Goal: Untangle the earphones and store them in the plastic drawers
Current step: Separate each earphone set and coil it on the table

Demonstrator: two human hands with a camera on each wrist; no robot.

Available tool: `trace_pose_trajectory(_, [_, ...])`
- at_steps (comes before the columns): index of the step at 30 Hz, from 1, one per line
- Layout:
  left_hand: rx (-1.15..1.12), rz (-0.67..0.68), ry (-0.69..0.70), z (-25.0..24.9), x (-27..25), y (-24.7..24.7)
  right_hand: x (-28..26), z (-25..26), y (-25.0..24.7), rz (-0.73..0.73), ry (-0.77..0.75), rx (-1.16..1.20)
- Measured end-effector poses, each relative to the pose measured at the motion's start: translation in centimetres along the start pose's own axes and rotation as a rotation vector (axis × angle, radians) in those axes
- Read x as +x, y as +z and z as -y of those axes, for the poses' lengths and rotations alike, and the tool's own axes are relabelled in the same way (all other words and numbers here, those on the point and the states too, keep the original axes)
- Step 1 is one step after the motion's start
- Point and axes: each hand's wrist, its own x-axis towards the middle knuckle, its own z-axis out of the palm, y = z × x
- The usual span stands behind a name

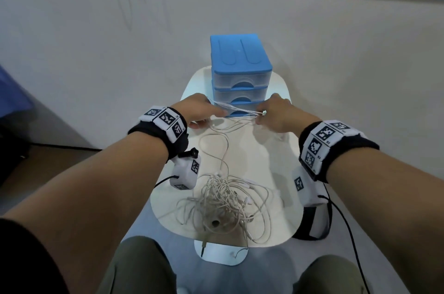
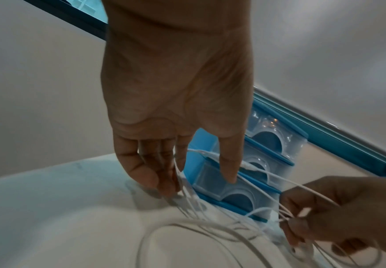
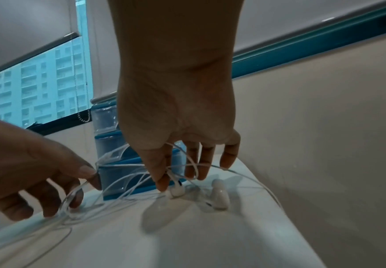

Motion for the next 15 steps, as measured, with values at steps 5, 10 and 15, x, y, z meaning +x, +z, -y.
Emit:
trace_pose_trajectory(5, [-0.081,-0.056,0.007,0.0,1.0,0.8,0.3,0.6,-0.3,-0.030,-0.083,0.022])
trace_pose_trajectory(10, [-0.012,-0.101,-0.041,0.6,1.4,-0.2,0.5,0.7,-0.4,0.001,-0.129,-0.073])
trace_pose_trajectory(15, [0.189,-0.112,-0.098,1.1,1.2,-1.5,0.2,0.5,-0.7,-0.002,-0.107,-0.136])
